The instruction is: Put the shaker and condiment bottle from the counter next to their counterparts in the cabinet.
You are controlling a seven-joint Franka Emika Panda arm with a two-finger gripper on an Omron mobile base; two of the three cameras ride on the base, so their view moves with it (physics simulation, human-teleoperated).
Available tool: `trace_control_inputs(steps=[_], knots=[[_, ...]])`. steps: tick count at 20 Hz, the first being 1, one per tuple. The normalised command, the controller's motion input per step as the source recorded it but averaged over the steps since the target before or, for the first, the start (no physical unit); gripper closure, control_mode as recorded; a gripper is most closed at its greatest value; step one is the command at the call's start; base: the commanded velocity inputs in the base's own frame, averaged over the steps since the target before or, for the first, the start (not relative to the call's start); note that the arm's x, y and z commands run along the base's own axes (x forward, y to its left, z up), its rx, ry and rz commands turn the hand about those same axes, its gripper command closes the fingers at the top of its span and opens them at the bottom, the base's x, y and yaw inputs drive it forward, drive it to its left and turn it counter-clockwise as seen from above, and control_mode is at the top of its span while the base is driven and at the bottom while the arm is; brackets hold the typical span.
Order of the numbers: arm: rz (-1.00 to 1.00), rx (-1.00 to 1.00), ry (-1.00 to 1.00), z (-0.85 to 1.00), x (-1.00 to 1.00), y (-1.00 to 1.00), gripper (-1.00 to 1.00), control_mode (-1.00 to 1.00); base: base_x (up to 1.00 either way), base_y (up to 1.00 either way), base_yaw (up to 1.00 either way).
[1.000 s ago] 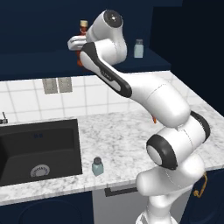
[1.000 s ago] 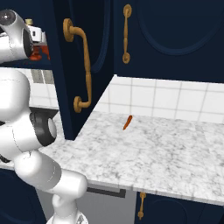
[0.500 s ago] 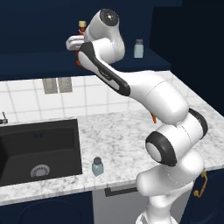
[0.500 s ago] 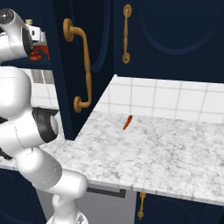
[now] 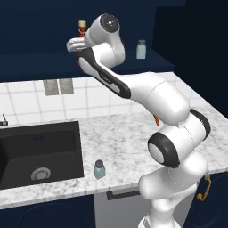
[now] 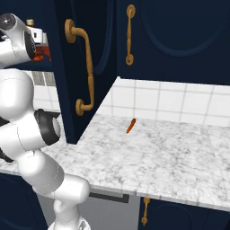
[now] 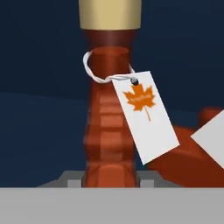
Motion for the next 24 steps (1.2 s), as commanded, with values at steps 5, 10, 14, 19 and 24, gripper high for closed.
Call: trace_control_inputs(steps=[5, 10, 14, 19, 24], knots=[[0.0, 0.0, 0.0, -0.24, -0.01, 0.07, -1.0, -1.0, 0.0, 0.0, 0.0], [0.0, 0.07, 0.0, 0.06, -0.25, 0.09, -1.0, -1.0, 0.0, 0.0, 0.0], [-0.02, 0.15, 0.0, 0.23, -0.46, 0.07, -1.0, -1.0, 0.0, 0.0, 0.0], [-0.05, 0.15, 0.0, 0.17, -0.69, 0.0, -1.0, -1.0, 0.0, 0.0, 0.0], [-0.04, 0.06, 0.0, 0.01, -0.65, 0.05, -1.0, -1.0, 0.0, 0.0, 0.0]])
